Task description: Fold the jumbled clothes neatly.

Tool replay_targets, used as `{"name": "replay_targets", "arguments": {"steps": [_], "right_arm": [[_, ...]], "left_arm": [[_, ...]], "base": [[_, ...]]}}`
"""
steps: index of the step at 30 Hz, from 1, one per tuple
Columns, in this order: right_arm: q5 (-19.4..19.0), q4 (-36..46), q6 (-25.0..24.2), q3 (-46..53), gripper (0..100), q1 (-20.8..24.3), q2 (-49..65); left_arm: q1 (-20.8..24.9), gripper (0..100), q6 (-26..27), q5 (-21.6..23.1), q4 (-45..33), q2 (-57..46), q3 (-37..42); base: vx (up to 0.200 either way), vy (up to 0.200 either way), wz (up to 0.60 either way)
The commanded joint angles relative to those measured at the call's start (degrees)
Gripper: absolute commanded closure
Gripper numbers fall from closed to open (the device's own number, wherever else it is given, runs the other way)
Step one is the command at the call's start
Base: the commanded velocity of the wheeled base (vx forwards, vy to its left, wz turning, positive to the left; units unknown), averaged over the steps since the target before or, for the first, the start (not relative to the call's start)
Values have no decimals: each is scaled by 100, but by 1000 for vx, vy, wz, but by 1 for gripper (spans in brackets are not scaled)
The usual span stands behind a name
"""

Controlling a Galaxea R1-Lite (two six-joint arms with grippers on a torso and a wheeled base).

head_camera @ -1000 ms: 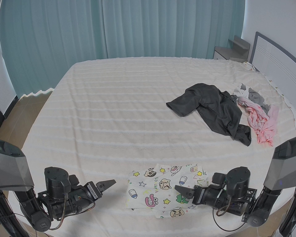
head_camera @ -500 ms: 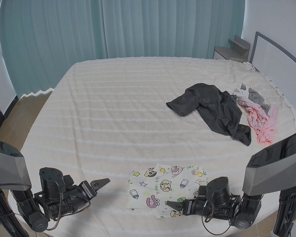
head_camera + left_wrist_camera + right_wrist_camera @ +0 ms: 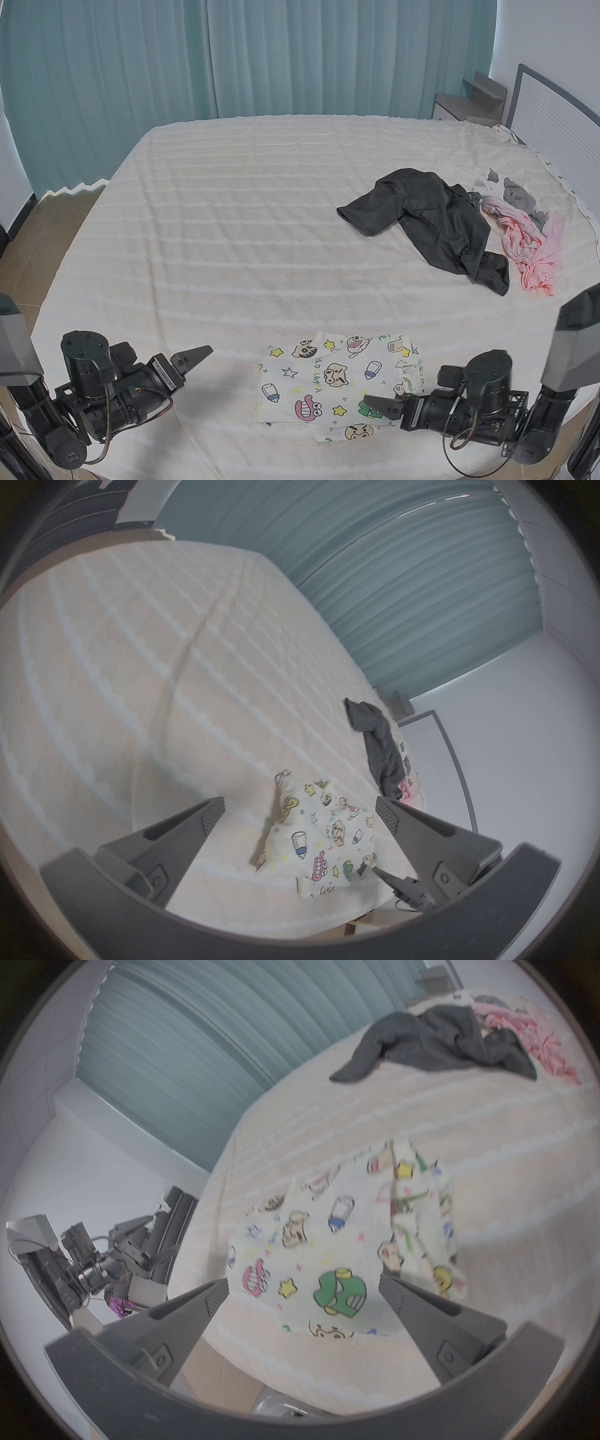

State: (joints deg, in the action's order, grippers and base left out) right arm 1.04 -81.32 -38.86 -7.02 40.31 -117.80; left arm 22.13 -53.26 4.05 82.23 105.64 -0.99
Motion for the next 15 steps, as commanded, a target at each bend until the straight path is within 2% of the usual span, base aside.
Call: {"name": "replay_targets", "arguments": {"steps": [1,2,6,7,10,11,12,13,14,15], "right_arm": [[687,55,248,562,0,-50,1945],[995,152,520,702,0,-59,2463],[1804,881,881,702,0,-59,3659],[2138,1400,1012,702,0,-50,4283],[2577,2296,1250,702,0,-68,5232],[2577,2296,1250,702,0,-68,5232],[3025,3158,1311,702,0,-138,5997],[3263,3676,1311,702,0,-243,6374],[3447,4309,1258,702,0,-428,6832],[3474,4546,1241,702,0,-516,7007]], "left_arm": [[-33,0,606,-238,-119,-1503,55],[2,0,940,-396,-339,-2030,55],[46,0,1643,-791,-1086,-3146,37],[64,0,1837,-1020,-1552,-3814,20],[108,0,2206,-1345,-2466,-4860,20],[108,0,2206,-1345,-2466,-4860,20],[108,0,2619,-1670,-3397,-5783,2],[108,0,2839,-1820,-3898,-6310,2],[90,0,3067,-1916,-4461,-6943,-7],[55,0,3146,-1925,-4672,-7181,-7]], "base": [[0,0,0],[0,0,0],[0,0,0],[0,0,0],[0,0,0],[0,0,0],[0,0,0],[0,0,0],[0,0,0],[0,0,0]]}}
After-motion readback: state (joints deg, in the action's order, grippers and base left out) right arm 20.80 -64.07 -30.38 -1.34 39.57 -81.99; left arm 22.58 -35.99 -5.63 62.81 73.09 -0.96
